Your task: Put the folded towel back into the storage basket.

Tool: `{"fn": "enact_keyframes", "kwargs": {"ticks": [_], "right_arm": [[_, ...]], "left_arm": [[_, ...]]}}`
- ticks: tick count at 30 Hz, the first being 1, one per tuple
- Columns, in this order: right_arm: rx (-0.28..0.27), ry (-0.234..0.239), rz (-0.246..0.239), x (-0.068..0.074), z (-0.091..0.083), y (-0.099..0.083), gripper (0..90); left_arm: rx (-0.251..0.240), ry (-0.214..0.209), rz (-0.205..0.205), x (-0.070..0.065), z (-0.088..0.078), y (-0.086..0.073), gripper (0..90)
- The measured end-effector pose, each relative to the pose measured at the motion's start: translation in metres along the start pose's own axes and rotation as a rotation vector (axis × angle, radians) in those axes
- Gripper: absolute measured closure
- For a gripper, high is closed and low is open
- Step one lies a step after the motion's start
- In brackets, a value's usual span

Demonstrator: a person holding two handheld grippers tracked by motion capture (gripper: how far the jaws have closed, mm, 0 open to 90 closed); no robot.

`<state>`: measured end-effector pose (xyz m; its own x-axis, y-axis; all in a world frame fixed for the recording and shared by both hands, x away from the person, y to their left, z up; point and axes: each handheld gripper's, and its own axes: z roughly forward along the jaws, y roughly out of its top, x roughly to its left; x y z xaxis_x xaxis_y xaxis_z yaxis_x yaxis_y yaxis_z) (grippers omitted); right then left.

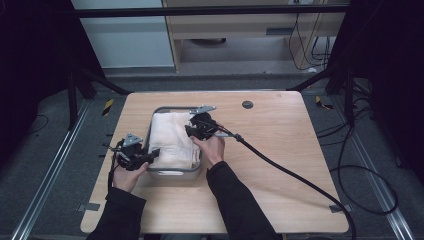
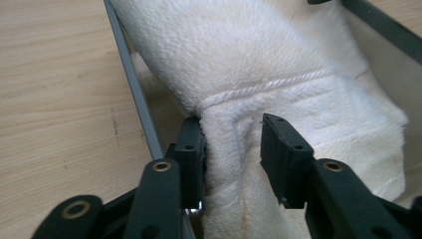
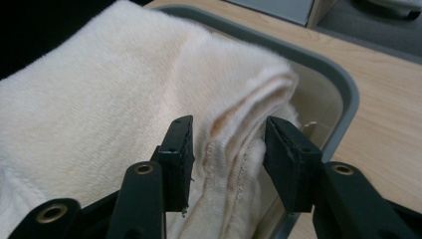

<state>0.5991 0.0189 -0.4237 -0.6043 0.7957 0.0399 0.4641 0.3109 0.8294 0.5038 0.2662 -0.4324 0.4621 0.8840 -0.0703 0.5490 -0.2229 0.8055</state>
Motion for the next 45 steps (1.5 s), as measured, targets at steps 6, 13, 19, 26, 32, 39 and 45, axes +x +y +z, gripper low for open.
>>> {"fn": "enact_keyframes", "kwargs": {"ticks": [6,13,19,26,32,39,45], "right_arm": [[-0.042,0.022,-0.003,-0.001,-0.016,0.007,51.2],[-0.120,0.033,-0.016,-0.009,-0.058,0.015,34.8],[-0.190,0.045,-0.012,-0.021,-0.106,0.007,23.8],[-0.228,0.026,-0.013,-0.042,-0.146,-0.017,16.9],[-0.224,-0.004,-0.001,-0.063,-0.166,-0.050,13.7],[-0.214,-0.034,0.061,-0.087,-0.181,-0.091,11.2],[-0.194,-0.080,0.075,-0.108,-0.195,-0.127,10.9]], "left_arm": [[-0.105,-0.029,-0.010,0.000,-0.020,0.011,54.4],[-0.197,-0.034,-0.004,-0.002,-0.040,0.020,43.2],[-0.200,-0.009,0.009,-0.003,-0.048,0.015,34.6],[-0.209,-0.005,0.005,-0.001,-0.051,0.004,30.0],[-0.205,0.006,-0.002,0.006,-0.053,-0.008,27.2],[-0.200,0.007,-0.001,0.015,-0.056,-0.026,25.3],[-0.199,0.040,-0.012,0.026,-0.059,-0.039,24.9]]}}
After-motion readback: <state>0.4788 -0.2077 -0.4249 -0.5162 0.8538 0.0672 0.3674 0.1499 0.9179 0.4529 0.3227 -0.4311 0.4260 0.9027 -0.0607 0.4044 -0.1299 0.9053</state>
